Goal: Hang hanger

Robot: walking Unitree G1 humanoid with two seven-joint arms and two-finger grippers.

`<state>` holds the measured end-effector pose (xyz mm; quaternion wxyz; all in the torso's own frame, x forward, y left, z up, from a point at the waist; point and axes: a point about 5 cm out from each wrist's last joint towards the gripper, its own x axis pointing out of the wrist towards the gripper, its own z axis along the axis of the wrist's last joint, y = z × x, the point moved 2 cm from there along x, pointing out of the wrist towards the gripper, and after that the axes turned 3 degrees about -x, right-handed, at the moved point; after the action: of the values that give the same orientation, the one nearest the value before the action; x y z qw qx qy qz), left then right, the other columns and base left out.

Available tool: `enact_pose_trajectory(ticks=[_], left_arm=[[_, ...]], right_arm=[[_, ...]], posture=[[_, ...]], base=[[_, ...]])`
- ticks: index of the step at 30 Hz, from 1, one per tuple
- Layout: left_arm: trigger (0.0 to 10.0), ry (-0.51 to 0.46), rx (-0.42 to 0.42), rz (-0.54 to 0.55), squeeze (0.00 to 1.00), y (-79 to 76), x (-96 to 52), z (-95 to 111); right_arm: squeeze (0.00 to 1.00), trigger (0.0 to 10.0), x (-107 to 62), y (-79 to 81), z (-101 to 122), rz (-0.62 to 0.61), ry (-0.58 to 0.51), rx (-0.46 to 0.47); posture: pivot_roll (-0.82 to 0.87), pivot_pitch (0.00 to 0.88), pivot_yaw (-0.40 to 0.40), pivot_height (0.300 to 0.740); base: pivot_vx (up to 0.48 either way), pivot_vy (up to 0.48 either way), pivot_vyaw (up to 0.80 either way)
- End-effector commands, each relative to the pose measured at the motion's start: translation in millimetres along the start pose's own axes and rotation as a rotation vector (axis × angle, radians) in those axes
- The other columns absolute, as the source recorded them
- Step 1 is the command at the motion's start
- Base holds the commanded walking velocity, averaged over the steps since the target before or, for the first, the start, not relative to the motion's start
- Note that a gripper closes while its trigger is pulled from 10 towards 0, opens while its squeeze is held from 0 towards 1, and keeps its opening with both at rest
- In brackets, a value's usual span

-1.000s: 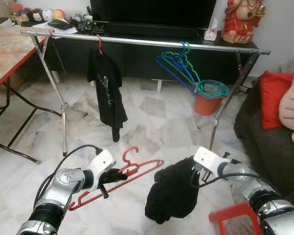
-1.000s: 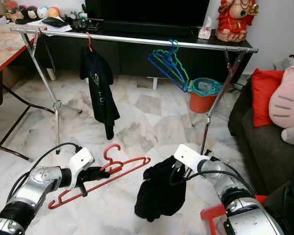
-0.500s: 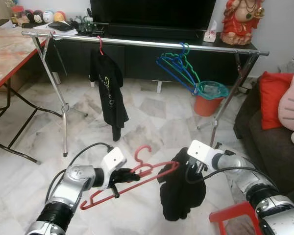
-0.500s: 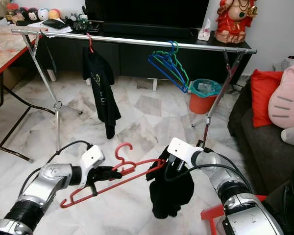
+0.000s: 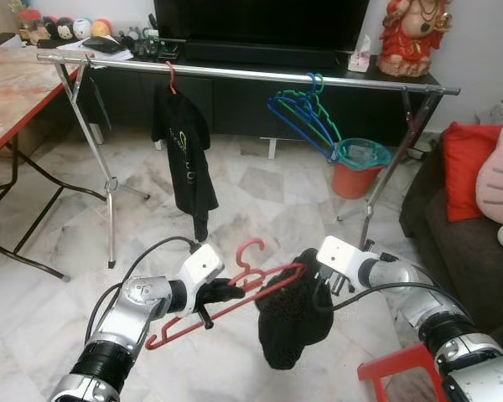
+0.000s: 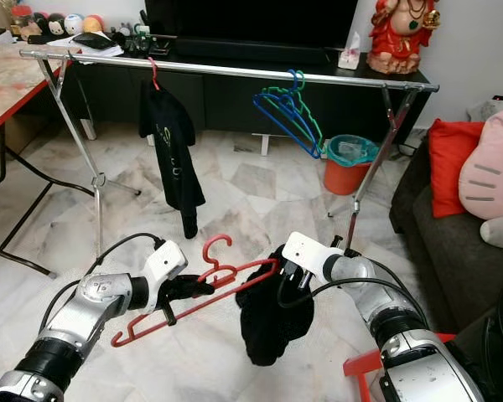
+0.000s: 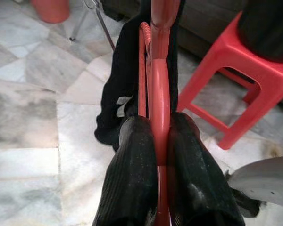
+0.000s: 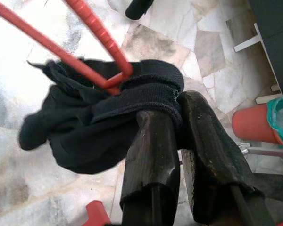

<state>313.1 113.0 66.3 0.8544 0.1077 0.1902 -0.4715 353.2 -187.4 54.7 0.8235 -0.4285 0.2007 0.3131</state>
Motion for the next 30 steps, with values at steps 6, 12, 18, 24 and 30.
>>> enact_pose_trajectory(ticks=[6,12,18,24,30], left_arm=[[10.0,-0.053,-0.035,-0.075,0.0,-7.2,2.7,10],[10.0,-0.051,-0.071,-0.249,0.0,-27.5,0.7,12],[10.0,-0.006,-0.069,-0.278,0.0,-27.2,-6.8,5],[10.0,0.037,-0.074,-0.307,0.0,-27.6,-15.2,0],[10.0,0.065,-0.07,-0.311,0.0,-25.2,-20.3,-5]], right_arm=[[0.0,10.0,1.2,0.0,10,0.001,-0.041,0.0],[0.0,10.0,3.4,3.1,19,0.018,-0.076,-0.004],[0.0,10.0,2.7,2.7,17,0.017,-0.065,-0.022],[0.0,10.0,0.8,-1.1,17,0.011,-0.06,-0.051],[0.0,10.0,0.0,-2.7,16,0.011,-0.046,-0.076]], posture=[[-0.01,0.0,-0.052,0.74],[-0.01,0.0,-0.05,0.74],[-0.01,0.0,-0.049,0.74],[-0.01,0.0,-0.046,0.74],[-0.01,0.0,-0.045,0.74]], base=[[0.0,0.0,0.0],[0.0,0.0,0.0],[0.0,0.0,0.0],[0.0,0.0,0.0],[0.0,0.0,0.0]])
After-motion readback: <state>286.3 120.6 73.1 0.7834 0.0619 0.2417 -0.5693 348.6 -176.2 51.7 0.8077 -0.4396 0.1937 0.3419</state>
